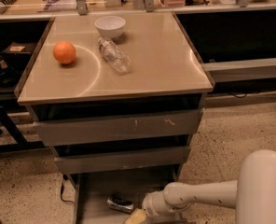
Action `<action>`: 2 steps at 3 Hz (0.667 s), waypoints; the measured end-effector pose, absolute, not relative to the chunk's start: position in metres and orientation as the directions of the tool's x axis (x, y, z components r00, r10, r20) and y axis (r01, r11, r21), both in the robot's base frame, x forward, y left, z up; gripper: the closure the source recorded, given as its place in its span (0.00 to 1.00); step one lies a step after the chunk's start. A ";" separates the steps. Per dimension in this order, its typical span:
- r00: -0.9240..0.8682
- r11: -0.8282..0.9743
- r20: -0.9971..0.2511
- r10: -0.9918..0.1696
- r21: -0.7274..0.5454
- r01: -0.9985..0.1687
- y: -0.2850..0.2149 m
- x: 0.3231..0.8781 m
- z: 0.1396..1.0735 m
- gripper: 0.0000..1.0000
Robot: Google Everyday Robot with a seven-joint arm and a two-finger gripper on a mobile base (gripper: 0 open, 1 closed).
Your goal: Pick redbull can from bottom drawer and place on counter
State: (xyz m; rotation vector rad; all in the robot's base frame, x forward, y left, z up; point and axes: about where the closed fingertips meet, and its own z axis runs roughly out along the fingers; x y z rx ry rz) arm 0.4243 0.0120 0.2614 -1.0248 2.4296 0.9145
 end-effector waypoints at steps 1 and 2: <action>-0.678 0.530 -0.532 -0.507 0.427 -0.732 0.012 0.424 0.261 0.00; -0.666 0.504 -0.554 -0.499 0.440 -0.744 0.020 0.424 0.253 0.00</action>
Offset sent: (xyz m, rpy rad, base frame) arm 0.0016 0.0160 -0.0197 0.0833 -0.0207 0.0359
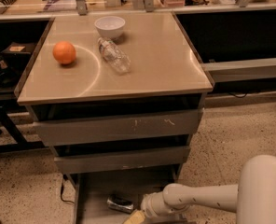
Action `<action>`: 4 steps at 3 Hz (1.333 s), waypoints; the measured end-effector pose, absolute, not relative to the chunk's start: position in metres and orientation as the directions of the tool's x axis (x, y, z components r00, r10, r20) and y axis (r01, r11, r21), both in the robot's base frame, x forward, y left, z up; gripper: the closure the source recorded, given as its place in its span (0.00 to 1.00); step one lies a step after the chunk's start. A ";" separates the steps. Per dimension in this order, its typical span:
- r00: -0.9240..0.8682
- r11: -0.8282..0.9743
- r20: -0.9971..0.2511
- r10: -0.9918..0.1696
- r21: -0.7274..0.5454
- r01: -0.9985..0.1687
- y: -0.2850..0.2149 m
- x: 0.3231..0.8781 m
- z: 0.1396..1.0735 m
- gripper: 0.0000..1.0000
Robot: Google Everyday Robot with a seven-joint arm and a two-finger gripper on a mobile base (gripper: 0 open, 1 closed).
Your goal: Pick redbull can from bottom drawer and place on counter
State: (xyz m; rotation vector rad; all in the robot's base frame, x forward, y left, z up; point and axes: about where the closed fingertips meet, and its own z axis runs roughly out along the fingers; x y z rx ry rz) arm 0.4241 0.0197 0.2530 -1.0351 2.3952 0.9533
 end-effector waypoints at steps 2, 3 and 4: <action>-0.599 0.378 -0.638 -0.484 0.464 -0.801 0.061 0.440 0.227 0.00; -0.599 0.378 -0.638 -0.484 0.464 -0.801 0.061 0.440 0.227 0.00; -0.585 0.384 -0.657 -0.475 0.444 -0.810 0.063 0.448 0.224 0.00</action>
Offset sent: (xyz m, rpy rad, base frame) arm 0.0282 0.0627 -0.0367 0.1802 -0.0600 0.1408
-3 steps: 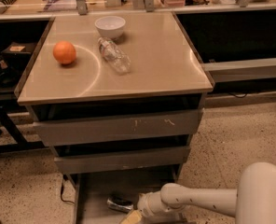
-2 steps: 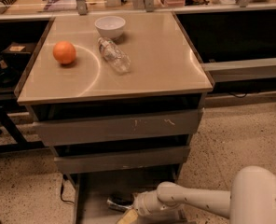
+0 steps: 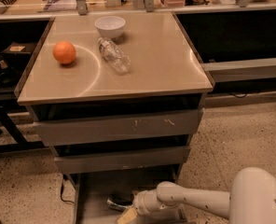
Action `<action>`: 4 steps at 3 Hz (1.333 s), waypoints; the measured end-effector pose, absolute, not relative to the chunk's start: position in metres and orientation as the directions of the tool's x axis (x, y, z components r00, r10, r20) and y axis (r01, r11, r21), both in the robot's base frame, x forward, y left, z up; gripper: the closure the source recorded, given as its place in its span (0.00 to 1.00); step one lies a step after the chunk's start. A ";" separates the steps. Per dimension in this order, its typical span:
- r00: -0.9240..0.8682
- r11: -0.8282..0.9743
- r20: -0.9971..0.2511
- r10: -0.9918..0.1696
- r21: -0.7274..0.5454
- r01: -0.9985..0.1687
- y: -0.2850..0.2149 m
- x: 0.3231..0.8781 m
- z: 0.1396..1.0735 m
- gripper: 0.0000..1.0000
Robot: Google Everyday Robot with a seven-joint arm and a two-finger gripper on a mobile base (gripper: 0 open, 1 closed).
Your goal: Pick redbull can from bottom drawer and place on counter
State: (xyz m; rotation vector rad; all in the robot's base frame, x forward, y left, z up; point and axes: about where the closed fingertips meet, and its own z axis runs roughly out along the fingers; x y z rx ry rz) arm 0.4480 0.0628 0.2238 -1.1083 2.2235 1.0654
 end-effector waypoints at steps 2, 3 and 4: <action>-0.550 0.394 -0.673 -0.494 0.391 -0.832 0.070 0.482 0.198 0.00; -0.550 0.394 -0.673 -0.494 0.391 -0.832 0.070 0.482 0.198 0.00; -0.534 0.365 -0.687 -0.493 0.395 -0.843 0.083 0.485 0.178 0.00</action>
Offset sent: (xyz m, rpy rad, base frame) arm 0.0478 0.0036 -0.0267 -0.0248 -0.0765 0.0047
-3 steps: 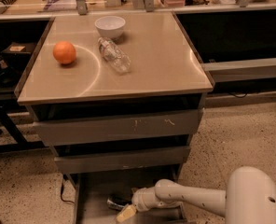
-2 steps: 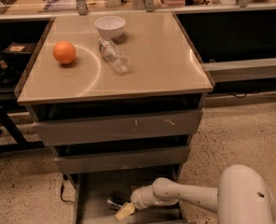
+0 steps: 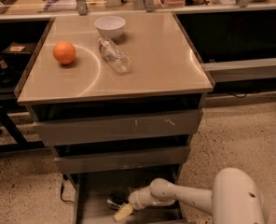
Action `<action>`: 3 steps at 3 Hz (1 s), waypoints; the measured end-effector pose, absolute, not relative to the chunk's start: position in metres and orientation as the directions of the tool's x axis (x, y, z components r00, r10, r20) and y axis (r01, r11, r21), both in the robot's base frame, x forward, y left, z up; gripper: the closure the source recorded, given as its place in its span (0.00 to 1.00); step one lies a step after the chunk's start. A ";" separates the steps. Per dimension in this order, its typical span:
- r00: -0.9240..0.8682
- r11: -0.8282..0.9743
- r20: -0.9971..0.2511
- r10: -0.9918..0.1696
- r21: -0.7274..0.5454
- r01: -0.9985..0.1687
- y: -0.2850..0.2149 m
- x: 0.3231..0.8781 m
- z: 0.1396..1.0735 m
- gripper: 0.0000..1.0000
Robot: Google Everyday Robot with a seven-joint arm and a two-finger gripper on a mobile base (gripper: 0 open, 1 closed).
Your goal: Pick redbull can from bottom drawer and place on counter
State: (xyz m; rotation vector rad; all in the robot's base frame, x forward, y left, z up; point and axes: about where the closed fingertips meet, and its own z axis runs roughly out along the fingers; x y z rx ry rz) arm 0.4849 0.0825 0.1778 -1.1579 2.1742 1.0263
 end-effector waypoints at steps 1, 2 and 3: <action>-0.520 0.334 -0.699 -0.492 0.400 -0.854 0.099 0.484 0.147 0.00; -0.524 0.335 -0.689 -0.501 0.404 -0.851 0.107 0.481 0.125 0.00; -0.524 0.335 -0.689 -0.501 0.404 -0.851 0.107 0.481 0.127 0.17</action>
Offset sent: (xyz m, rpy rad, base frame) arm -0.0026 0.0341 -0.0936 -0.0125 0.0181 0.0230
